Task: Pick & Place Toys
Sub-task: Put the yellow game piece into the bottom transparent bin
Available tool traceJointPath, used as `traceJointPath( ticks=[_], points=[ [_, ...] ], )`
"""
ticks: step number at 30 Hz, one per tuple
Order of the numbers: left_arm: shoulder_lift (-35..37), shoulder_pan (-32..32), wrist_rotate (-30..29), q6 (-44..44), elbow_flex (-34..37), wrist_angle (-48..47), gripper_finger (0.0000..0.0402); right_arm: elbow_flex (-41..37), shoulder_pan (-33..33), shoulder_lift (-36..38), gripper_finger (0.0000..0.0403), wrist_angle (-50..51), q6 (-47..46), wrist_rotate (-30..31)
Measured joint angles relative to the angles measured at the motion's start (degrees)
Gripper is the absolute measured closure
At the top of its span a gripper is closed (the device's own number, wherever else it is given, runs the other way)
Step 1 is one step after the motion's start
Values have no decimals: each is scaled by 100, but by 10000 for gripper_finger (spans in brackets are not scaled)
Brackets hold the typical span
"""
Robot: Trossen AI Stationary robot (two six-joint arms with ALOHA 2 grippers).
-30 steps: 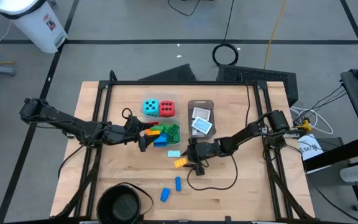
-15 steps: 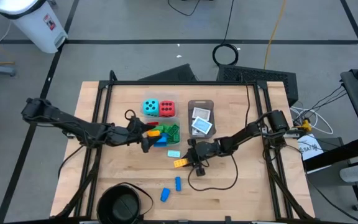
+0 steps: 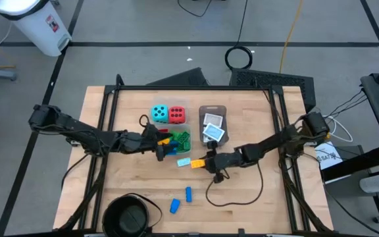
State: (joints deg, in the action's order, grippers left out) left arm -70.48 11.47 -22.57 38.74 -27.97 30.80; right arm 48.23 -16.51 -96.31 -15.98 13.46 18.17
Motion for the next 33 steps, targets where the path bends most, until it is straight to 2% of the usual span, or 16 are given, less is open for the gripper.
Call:
traceJointPath(
  ticks=[4,9,16,22,24,27,33],
  points=[
    [-302,36,255,-409,-160,419,46,2,-284,350,292,-295,720,938],
    [-742,114,449,-588,-592,369,50,4,-346,541,292,-1098,1406,1642],
    [-1542,125,661,-604,-1273,367,50,4,-269,540,292,-1889,2028,1659],
    [-1667,-67,1069,-384,-1437,368,55,7,-264,540,290,-2046,2139,1658],
    [-1667,-99,1141,-350,-1440,364,73,7,-261,540,291,-2034,2153,1657],
    [-1667,-125,1258,-236,-1440,343,122,7,-222,540,288,-2029,2146,1656],
    [-1667,-154,1268,-228,-1440,322,265,7,-216,538,283,-2015,2135,1641]
  ],
)
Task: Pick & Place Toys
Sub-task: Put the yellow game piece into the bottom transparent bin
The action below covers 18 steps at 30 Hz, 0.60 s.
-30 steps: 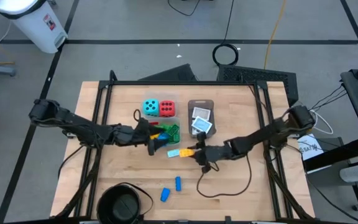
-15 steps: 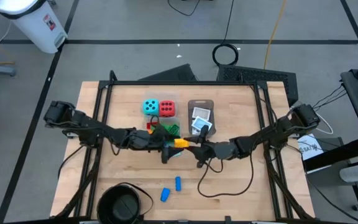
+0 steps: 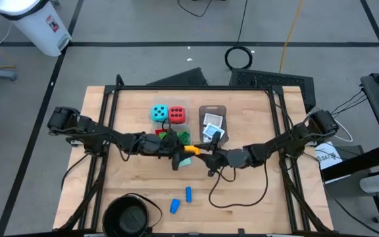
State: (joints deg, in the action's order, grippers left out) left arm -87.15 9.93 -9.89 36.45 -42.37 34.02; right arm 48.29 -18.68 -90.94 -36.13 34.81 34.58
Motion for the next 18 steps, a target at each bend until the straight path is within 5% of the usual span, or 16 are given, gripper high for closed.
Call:
traceJointPath(
  ticks=[2,9,18],
  points=[
    [10,-35,21,44,0,-41,310,2,-4,0,279,86,-50,19],
    [516,-129,-146,-187,195,-911,311,-2,-162,238,246,950,-999,584],
    [889,-543,-475,244,1189,-1074,311,-233,85,1004,226,1739,-1786,487]
  ],
)
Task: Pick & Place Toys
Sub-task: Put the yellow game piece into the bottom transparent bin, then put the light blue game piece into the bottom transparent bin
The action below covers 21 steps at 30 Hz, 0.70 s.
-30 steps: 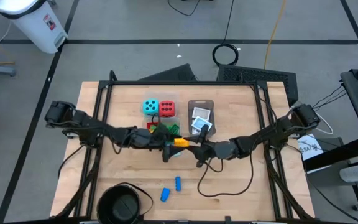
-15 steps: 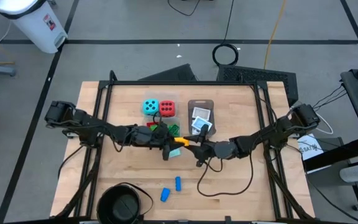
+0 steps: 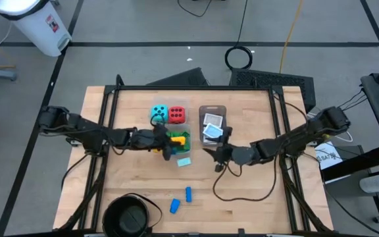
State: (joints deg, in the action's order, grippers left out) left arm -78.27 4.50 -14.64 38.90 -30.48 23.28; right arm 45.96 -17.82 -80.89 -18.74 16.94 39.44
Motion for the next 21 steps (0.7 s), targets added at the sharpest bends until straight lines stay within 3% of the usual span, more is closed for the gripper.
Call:
traceJointPath(
  ticks=[3,5,11,15,17,21],
  points=[
    [-141,-175,5,85,28,37,311,-153,167,1,227,-158,-8,-403],
    [-139,-248,19,80,35,10,290,-245,274,-80,225,-362,-11,-921],
    [-52,-463,422,-24,25,97,111,-473,563,-362,209,-1254,-606,-2458],
    [40,-626,624,-18,-2,65,21,-439,678,-825,199,-1571,-1025,-2997],
    [110,-690,668,-16,-10,140,14,-319,696,-1129,198,-1617,-1171,-3062],
    [312,-760,673,24,-5,120,48,56,697,-1789,209,-1613,-1113,-3069]
  ],
)
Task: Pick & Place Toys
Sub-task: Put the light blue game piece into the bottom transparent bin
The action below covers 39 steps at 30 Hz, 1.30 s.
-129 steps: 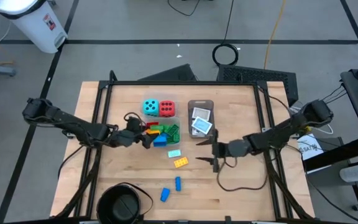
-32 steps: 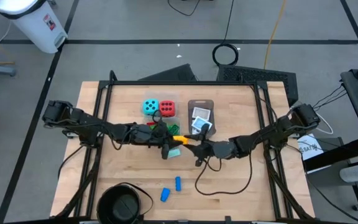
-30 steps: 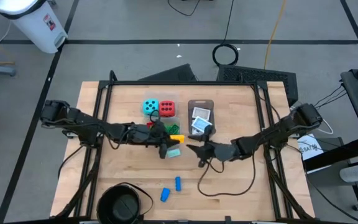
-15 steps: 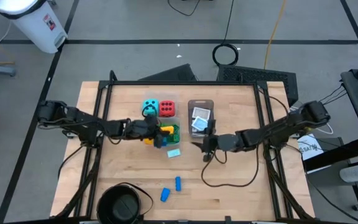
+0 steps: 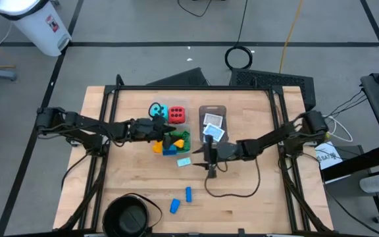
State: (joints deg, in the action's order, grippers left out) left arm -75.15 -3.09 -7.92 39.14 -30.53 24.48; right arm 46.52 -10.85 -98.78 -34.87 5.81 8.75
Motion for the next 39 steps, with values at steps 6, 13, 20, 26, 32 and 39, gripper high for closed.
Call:
traceJointPath(
  ticks=[6,13,20,26,32,39],
  points=[
    [146,60,21,-22,-1,-11,90,459,-52,-887,279,40,815,39],
    [137,98,21,-41,-1,-36,105,590,-48,-1346,395,40,1421,418],
    [137,98,19,-42,-1,-32,105,592,15,-1382,396,207,1511,444],
    [137,98,17,-27,-1,-32,105,592,-11,-1248,401,932,1488,459],
    [135,98,15,-23,-1,-30,105,580,-249,-964,402,1550,1078,495],
    [135,115,17,1,-1,-39,105,590,-515,-536,399,1506,871,784]
  ],
)
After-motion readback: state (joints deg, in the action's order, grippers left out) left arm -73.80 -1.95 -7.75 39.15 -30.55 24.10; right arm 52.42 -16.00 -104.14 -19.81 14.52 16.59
